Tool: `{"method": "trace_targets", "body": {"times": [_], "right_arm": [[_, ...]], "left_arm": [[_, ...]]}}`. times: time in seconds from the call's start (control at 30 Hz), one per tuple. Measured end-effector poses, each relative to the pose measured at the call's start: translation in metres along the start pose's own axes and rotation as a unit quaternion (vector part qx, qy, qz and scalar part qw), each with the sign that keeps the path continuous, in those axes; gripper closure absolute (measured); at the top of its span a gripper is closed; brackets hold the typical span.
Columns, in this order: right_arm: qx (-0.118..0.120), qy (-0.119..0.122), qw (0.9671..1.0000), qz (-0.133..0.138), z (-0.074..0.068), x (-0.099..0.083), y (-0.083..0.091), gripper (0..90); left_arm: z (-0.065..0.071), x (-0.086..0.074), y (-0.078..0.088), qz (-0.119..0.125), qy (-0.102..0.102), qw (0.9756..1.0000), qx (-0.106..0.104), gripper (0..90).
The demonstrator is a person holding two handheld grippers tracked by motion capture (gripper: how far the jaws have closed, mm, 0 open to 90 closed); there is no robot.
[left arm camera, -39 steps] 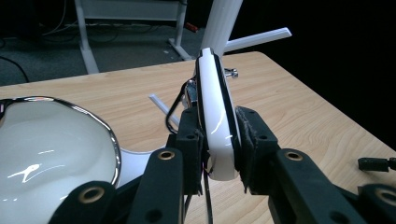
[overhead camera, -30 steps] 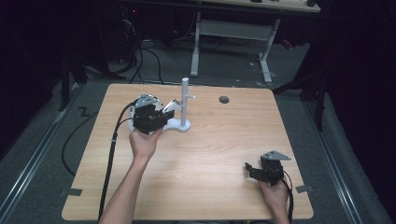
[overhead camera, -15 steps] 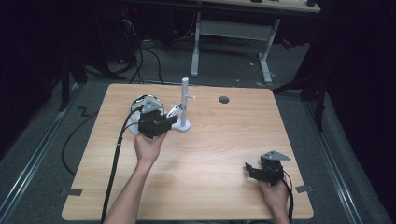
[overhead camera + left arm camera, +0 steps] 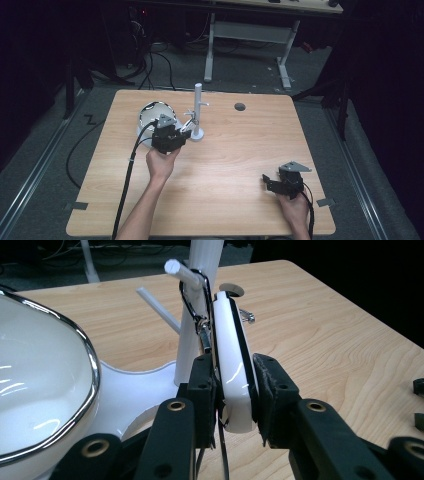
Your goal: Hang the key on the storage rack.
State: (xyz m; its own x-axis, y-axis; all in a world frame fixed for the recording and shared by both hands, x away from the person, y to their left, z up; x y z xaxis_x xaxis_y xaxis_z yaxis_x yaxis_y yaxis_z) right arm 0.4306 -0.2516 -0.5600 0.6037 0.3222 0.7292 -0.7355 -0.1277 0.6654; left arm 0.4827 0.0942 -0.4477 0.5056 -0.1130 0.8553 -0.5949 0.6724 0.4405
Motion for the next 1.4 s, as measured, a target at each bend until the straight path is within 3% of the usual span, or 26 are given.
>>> {"method": "trace_targets", "body": {"times": [0.53, 1.4], "right_arm": [[0.0, 0.0, 1.0, 0.0, 0.0, 0.0, 0.0, 26.2], [0.0, 0.0, 1.0, 0.0, 0.0, 0.0, 0.0, 26.1]], "left_arm": [[-0.009, -0.015, -0.017, -0.025, -0.001, 0.9995, 0.018, 69.9], [-0.025, -0.033, -0.029, -0.055, 0.022, 0.998, 0.021, 63.3]]}}
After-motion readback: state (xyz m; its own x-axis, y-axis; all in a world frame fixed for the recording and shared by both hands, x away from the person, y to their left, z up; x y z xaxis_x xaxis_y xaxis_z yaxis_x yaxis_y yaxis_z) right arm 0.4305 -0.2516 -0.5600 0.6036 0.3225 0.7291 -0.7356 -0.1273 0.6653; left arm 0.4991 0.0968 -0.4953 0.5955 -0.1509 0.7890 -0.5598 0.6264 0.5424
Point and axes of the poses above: each handheld gripper's, and its own axes: y roughly backward along the jaws, x roughly out of its top, z roughly to its right, the point moved 8 cm from there along -y, roughly forward along the jaws, and after that the axes turned 12 degrees about -x, right-handed, at the moved point
